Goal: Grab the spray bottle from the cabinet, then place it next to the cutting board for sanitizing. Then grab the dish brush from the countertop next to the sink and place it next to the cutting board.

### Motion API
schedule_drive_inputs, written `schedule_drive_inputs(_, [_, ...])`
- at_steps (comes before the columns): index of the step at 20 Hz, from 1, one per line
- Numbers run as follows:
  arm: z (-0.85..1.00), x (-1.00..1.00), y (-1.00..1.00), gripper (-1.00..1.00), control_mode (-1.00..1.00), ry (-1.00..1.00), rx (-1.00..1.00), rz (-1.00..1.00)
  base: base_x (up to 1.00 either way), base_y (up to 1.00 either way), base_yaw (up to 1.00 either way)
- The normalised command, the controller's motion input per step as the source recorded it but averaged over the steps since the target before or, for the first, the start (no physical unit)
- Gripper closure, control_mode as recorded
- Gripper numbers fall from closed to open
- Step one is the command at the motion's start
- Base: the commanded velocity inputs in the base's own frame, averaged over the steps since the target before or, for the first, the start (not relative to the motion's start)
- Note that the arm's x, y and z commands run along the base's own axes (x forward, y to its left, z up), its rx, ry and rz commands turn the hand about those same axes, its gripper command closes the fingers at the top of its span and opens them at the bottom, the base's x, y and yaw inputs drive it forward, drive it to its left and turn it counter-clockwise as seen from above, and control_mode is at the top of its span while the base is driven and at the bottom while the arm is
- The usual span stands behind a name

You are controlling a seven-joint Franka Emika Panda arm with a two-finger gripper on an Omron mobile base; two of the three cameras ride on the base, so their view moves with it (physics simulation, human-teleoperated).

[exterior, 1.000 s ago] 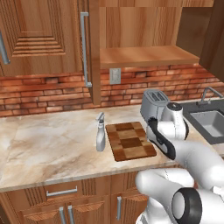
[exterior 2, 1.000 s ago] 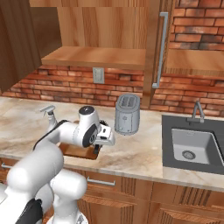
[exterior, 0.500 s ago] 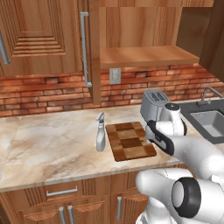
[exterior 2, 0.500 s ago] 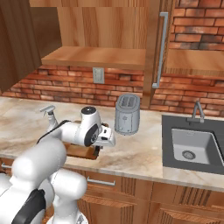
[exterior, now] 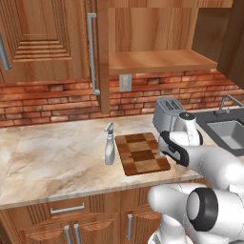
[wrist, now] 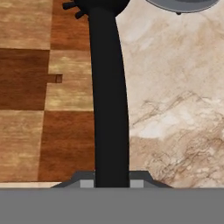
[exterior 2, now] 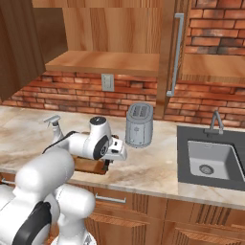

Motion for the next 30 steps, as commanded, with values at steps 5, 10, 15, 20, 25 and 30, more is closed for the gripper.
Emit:
schedule_drive_inputs(5, [-0.12, 0.17, 0.00, 1.00, -1.00, 0.05, 0.00, 0.00, 0.00, 0.00, 0.00])
schedule_drive_inputs(10, [-0.07, 0.17, 0.00, -1.00, -1.00, 0.04, 0.00, 0.00, 0.00, 0.00, 0.00])
schedule_drive_inputs(15, [0.00, 0.11, -0.06, -1.00, -1.00, 0.00, 0.00, 0.00, 0.00, 0.00, 0.00])
schedule_drive_inputs(20, [0.00, 0.01, 0.00, -1.00, -1.00, -0.01, 0.00, 0.00, 0.00, 0.00, 0.00])
schedule_drive_inputs(25, [0.32, -0.29, 0.12, -1.00, -1.00, -0.06, 0.03, 0.00, 0.00, 0.00, 0.00])
schedule_drive_inputs(30, [0.70, -0.62, 0.25, -1.00, -1.00, -0.15, 0.11, 0.00, 0.00, 0.00, 0.00])
